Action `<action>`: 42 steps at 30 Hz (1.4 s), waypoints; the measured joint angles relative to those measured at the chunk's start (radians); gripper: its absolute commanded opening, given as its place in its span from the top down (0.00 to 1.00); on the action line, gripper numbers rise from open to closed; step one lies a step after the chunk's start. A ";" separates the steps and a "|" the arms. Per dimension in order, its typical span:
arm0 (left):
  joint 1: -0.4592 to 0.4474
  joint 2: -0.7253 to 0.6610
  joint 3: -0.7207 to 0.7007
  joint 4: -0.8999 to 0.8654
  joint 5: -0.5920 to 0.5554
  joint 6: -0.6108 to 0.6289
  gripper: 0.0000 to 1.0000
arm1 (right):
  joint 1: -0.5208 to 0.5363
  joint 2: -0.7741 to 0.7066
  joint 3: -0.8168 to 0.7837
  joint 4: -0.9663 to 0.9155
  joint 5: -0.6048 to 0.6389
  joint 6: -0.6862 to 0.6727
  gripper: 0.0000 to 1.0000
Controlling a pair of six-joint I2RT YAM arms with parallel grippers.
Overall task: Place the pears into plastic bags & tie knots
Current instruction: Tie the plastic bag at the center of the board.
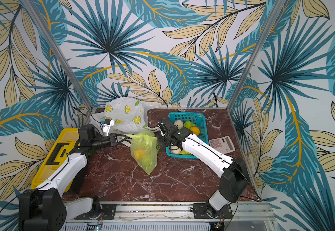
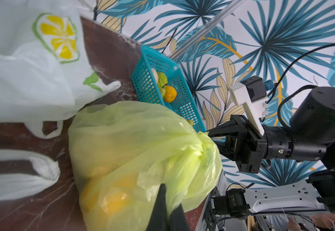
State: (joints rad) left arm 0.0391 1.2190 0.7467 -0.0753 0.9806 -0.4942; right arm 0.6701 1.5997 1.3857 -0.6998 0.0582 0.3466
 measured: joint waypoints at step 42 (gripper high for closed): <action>-0.166 0.031 0.066 -0.090 -0.141 -0.007 1.00 | -0.061 0.066 -0.011 0.026 -0.127 0.158 1.00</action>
State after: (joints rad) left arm -0.1265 1.2503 0.8131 -0.1650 0.8394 -0.5011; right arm 0.6090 1.6657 1.3746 -0.6739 -0.0692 0.5041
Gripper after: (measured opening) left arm 0.049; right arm 0.047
